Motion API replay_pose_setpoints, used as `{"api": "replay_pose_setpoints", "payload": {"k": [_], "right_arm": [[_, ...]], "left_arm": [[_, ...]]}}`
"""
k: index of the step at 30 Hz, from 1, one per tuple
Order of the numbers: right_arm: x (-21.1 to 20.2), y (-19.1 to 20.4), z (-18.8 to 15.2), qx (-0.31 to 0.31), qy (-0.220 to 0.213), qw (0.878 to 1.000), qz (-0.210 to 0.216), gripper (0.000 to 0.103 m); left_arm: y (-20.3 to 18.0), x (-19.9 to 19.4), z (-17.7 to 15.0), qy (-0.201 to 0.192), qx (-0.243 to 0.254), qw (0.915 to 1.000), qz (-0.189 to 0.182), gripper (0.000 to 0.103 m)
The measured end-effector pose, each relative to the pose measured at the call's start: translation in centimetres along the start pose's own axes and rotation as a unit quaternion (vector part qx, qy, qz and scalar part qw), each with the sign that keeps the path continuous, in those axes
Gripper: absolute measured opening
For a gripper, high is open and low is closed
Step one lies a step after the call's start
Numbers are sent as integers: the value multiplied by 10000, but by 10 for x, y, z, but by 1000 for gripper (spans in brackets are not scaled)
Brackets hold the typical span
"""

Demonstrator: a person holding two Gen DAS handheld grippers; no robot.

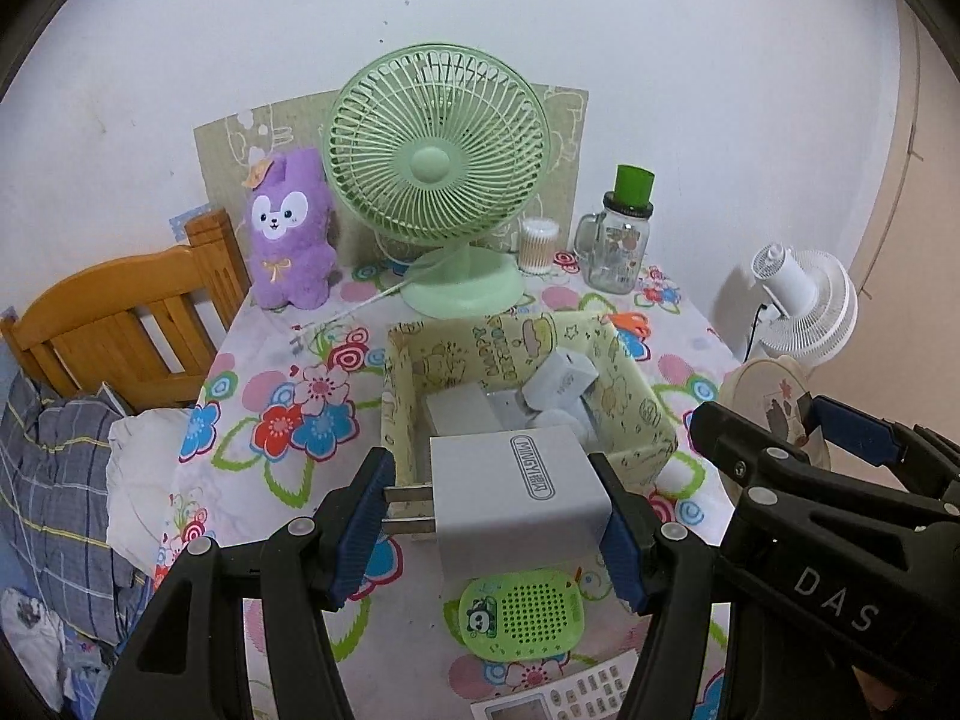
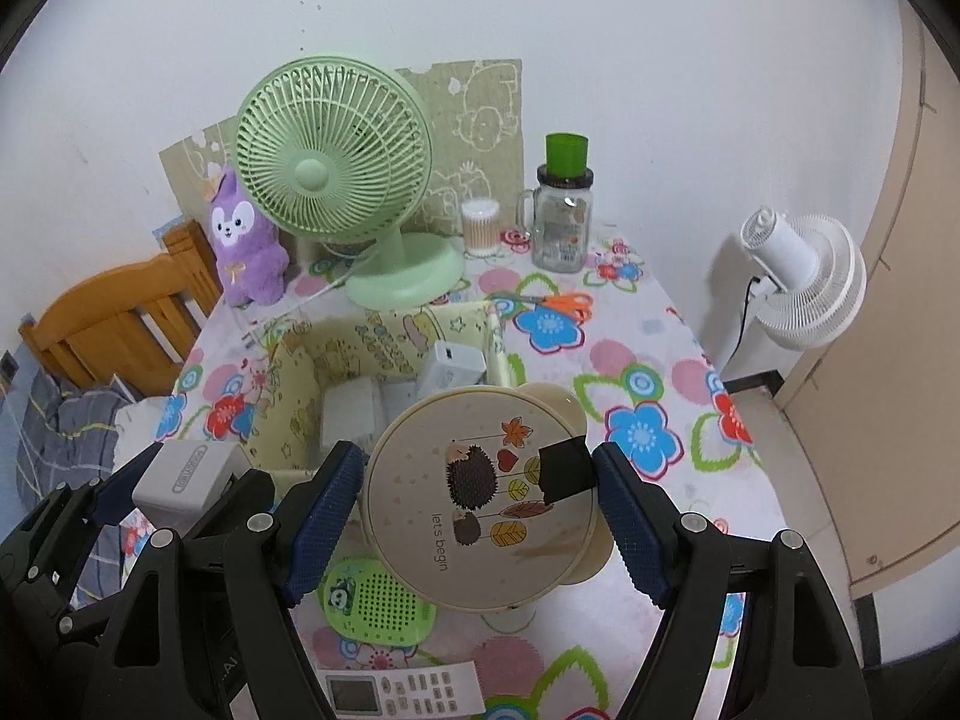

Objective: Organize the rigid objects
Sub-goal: 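Lift and carry the charger with the left gripper while the right carries the container over the box, then open the left gripper to drop the charger while the right drops the container into the box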

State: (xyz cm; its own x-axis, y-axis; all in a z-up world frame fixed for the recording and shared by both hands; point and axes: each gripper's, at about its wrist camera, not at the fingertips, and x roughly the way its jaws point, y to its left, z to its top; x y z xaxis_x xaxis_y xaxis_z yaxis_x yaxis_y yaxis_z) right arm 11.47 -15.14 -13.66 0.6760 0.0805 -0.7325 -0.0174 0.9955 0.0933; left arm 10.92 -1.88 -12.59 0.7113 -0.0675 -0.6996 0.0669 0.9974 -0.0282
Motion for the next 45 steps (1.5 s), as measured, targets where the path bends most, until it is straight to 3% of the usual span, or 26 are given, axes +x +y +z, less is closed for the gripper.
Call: {"api": "replay_pose_setpoints", "payload": {"k": [13, 21, 35, 41, 45], "right_arm": [[15, -6, 33, -140, -72, 9998, 101, 80], [48, -10, 45, -305, 138, 9993, 172, 80], [101, -8, 49, -662, 544, 9956, 379, 80], [113, -9, 50, -774, 581, 9945, 392, 80], [118, -11, 49, -791, 630, 9940, 409, 80]], "left_arm": [[-4, 15, 28, -61, -169, 9998, 72, 66], [-4, 48, 33, 104, -447, 9988, 192, 66], [-14, 115, 22, 790, -527, 9952, 227, 66], [-22, 133, 21, 927, -596, 9937, 207, 67], [-27, 132, 21, 822, -506, 9950, 238, 69]]}}
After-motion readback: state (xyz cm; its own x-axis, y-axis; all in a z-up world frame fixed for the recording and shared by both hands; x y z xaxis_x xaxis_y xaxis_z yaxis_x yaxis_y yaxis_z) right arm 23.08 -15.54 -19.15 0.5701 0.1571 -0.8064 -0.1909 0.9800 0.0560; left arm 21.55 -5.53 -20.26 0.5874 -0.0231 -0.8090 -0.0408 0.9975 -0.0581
